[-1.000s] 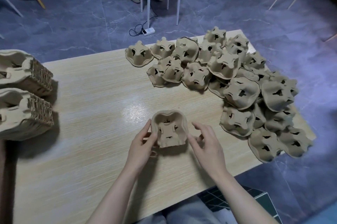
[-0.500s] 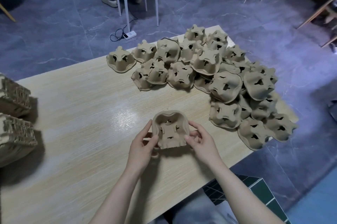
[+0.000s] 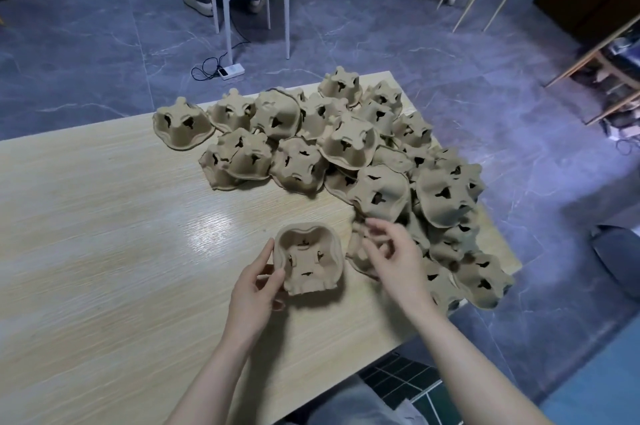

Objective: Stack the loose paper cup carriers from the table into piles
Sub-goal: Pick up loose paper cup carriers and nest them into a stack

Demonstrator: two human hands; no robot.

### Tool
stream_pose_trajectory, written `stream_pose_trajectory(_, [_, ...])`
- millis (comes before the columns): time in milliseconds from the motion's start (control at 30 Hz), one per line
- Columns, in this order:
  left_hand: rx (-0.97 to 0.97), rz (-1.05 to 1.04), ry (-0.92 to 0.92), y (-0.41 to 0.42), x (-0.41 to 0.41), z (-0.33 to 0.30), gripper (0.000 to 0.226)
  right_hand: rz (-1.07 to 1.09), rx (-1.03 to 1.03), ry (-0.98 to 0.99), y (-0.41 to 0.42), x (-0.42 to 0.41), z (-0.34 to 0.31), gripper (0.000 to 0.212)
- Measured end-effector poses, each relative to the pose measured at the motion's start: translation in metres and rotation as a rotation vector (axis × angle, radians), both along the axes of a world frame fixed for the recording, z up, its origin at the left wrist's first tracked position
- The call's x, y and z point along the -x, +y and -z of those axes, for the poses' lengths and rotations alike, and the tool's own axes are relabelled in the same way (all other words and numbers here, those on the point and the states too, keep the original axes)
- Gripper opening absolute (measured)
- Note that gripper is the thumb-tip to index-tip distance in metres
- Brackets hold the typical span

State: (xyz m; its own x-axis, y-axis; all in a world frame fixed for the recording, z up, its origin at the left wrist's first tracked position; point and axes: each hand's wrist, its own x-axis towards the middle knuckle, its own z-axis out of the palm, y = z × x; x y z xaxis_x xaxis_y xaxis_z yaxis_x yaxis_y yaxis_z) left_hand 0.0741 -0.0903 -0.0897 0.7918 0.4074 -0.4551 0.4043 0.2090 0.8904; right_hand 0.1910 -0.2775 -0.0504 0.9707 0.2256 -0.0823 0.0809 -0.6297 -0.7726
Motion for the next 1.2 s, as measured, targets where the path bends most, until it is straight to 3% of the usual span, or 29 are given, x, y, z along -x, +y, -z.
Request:
stream_pose_trajectory(167, [-0.008, 0.01, 0.005, 0.002, 0.001, 0.0, 0.052, 0.06, 0.099, -0.283, -0.005, -0.045, -0.023, 0.043])
stream_pose_trajectory(400, [-0.015, 0.007, 0.026, 0.004, -0.001, 0.006, 0.053, 0.056, 0.366, -0.122, 0.003, -0.09, -0.029, 0.054])
stream_pose_trajectory(700, [-0.009, 0.007, 0.039, 0.007, -0.005, 0.007, 0.052, 0.1, 0.247, 0.04, 0.001, -0.102, -0.032, 0.048])
stream_pose_trajectory(933, [-0.003, 0.007, 0.038, 0.008, -0.004, 0.006, 0.052, 0.092, 0.116, 0.092, -0.001, -0.092, -0.029, 0.024])
stream_pose_trajectory(1200, [-0.023, -0.003, 0.041, 0.014, 0.009, 0.003, 0.05, 0.053, -0.192, -0.014, 0.006, -0.063, -0.046, 0.021])
